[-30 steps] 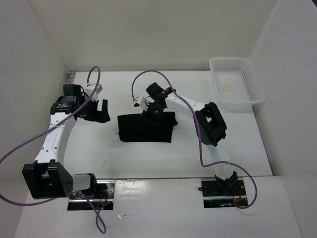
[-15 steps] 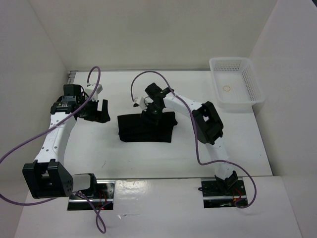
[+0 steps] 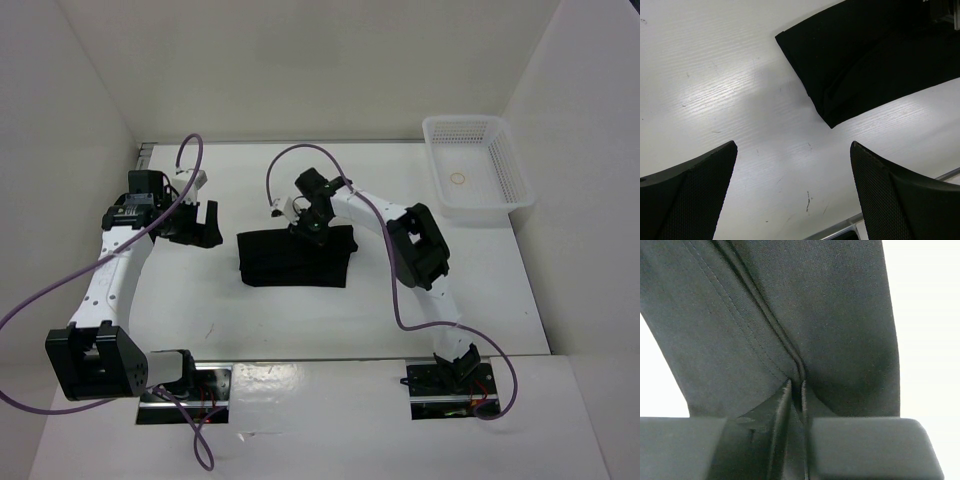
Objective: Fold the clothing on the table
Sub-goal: Fold the skirt
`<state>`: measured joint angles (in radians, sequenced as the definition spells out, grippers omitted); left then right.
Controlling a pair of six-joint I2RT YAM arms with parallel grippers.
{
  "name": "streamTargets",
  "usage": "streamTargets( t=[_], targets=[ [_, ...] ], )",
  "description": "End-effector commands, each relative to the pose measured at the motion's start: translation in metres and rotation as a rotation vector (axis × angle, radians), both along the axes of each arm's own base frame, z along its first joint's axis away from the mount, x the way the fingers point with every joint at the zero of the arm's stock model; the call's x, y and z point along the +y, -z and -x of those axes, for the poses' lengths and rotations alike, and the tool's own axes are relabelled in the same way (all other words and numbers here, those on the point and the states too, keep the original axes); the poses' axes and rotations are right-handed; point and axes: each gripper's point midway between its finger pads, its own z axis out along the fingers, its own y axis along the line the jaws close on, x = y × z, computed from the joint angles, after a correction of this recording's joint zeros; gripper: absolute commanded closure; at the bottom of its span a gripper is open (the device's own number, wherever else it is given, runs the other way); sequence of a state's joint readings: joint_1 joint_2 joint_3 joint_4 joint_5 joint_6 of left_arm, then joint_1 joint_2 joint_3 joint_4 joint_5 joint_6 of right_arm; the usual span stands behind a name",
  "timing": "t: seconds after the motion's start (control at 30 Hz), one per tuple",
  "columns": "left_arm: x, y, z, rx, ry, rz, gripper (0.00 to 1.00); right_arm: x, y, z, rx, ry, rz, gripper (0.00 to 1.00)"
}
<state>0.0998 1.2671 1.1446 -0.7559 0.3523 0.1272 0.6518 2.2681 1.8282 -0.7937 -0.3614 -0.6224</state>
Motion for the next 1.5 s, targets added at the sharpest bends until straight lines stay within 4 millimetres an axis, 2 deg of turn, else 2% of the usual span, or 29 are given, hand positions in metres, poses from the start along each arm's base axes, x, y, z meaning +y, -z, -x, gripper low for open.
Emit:
streamTargets(
  t=[0.0,0.13,0.27,0.37,0.47,0.53,0.6,0.63,0.7,0.73,0.83,0.93,0.97,1.0,1.17,1.2,1.33,1.4,1.47],
  targets=[
    [-0.002,0.003,-0.001,0.007,0.009,0.017,0.0,0.004,-0.009,-0.002,0.007,-0.012,-0.021,0.85],
    [-0.002,0.003,-0.001,0.008,0.009,0.017,0.0,0.005,-0.019,-0.004,-0.01,-0.013,-0.033,0.95],
    [-0.002,0.003,-0.001,0.008,0.009,0.017,0.0,0.006,-0.05,-0.007,-0.063,0.001,-0.068,1.0],
    [-0.003,0.003,-0.001,0.007,0.014,0.024,0.0,0.006,-0.076,-0.006,-0.098,0.01,-0.099,1.0],
    [-0.003,0.003,-0.001,0.007,0.014,0.024,0.0,0.004,-0.085,0.004,-0.105,0.0,-0.105,0.99],
    [-0.003,0.003,-0.001,0.007,0.014,0.024,0.0,0.002,-0.084,0.011,-0.102,-0.005,-0.091,0.99],
    [-0.003,0.003,-0.001,0.007,0.014,0.024,0.0,0.007,-0.092,0.019,-0.113,-0.024,-0.102,0.97],
    [-0.003,0.003,-0.001,0.007,0.014,0.024,0.0,0.004,-0.086,0.021,-0.105,-0.021,-0.085,0.97],
    [-0.004,0.004,0.001,0.016,0.014,0.025,0.0,0.006,-0.09,0.032,-0.102,-0.039,-0.084,0.97],
    [-0.004,0.004,0.001,0.016,0.014,0.025,0.0,0.004,-0.086,0.034,-0.091,-0.039,-0.075,0.97],
    [-0.004,0.004,0.001,0.016,0.014,0.025,0.0,0.006,-0.078,0.059,-0.045,-0.089,-0.045,0.96],
    [-0.004,0.006,0.001,0.025,0.014,0.026,0.0,0.006,-0.064,0.091,0.01,-0.159,0.01,0.96],
    [-0.004,0.006,0.001,0.025,0.014,0.026,0.0,0.009,-0.065,0.103,0.019,-0.198,0.01,0.94],
    [-0.004,0.006,0.001,0.025,0.014,0.026,0.0,0.005,-0.059,0.106,0.029,-0.208,0.022,0.93],
    [-0.005,0.006,0.001,0.024,0.019,0.034,0.0,-0.001,-0.06,0.145,0.141,-0.307,0.032,0.9],
    [-0.005,0.006,0.001,0.024,0.019,0.034,0.0,-0.002,-0.063,0.148,0.152,-0.318,0.032,0.9],
    [-0.005,0.006,0.001,0.024,0.019,0.034,0.0,-0.012,-0.064,0.168,0.21,-0.378,0.069,0.77],
    [-0.005,0.006,0.001,0.024,0.019,0.034,0.0,-0.017,-0.064,0.171,0.224,-0.387,0.081,0.72],
    [-0.005,0.006,0.001,0.021,0.026,0.028,0.0,-0.02,-0.065,0.176,0.235,-0.407,0.08,0.58]
  ],
)
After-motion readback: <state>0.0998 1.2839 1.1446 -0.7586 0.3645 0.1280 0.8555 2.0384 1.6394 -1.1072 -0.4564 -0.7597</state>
